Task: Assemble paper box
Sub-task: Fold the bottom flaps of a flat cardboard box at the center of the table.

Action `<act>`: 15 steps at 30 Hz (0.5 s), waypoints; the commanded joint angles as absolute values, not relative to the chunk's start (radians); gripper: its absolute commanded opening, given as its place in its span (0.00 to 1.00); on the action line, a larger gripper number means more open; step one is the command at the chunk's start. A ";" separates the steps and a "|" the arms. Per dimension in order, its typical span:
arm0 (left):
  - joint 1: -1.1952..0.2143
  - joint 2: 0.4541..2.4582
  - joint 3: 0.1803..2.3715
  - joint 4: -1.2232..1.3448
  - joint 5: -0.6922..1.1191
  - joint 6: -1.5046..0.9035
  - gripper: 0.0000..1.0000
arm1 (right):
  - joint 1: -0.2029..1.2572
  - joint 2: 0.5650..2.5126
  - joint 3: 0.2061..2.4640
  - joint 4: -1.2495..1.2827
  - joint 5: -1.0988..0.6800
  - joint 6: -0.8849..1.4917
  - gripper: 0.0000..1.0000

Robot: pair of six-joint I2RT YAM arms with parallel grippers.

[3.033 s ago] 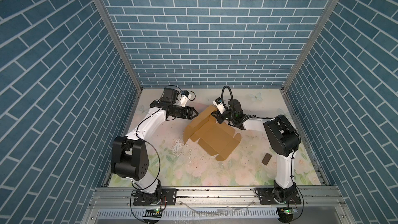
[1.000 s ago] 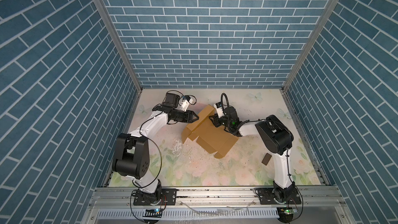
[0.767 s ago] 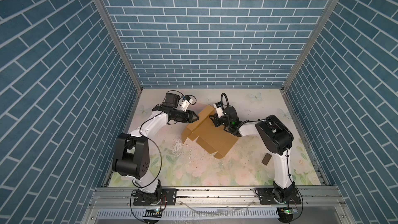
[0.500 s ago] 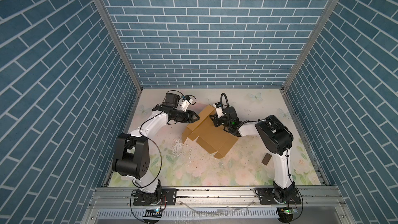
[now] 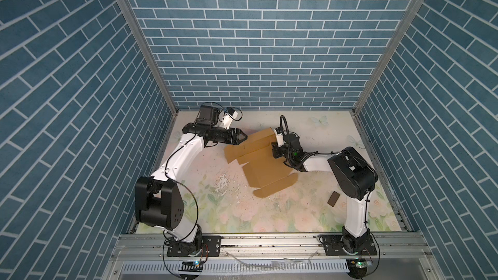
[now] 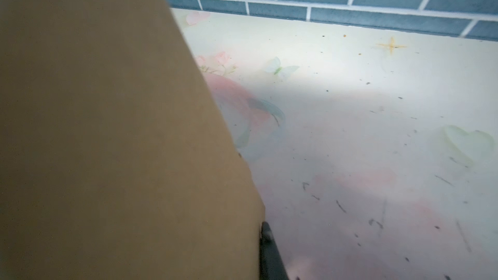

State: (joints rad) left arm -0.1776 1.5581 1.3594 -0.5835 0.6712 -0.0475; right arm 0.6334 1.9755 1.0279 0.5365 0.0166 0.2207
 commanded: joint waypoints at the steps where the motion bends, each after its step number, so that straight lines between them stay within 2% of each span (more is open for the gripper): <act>1: -0.131 1.530 1.384 -0.626 0.656 -0.024 0.73 | 0.621 1.922 1.005 0.500 0.123 0.241 0.04; 9: -0.042 1.496 1.281 -0.561 0.617 -0.091 0.74 | 0.592 1.885 0.949 0.495 0.275 0.343 0.03; 15: -0.026 1.494 1.159 -0.424 0.629 -0.233 0.73 | 0.579 1.891 0.961 0.514 0.206 0.396 0.03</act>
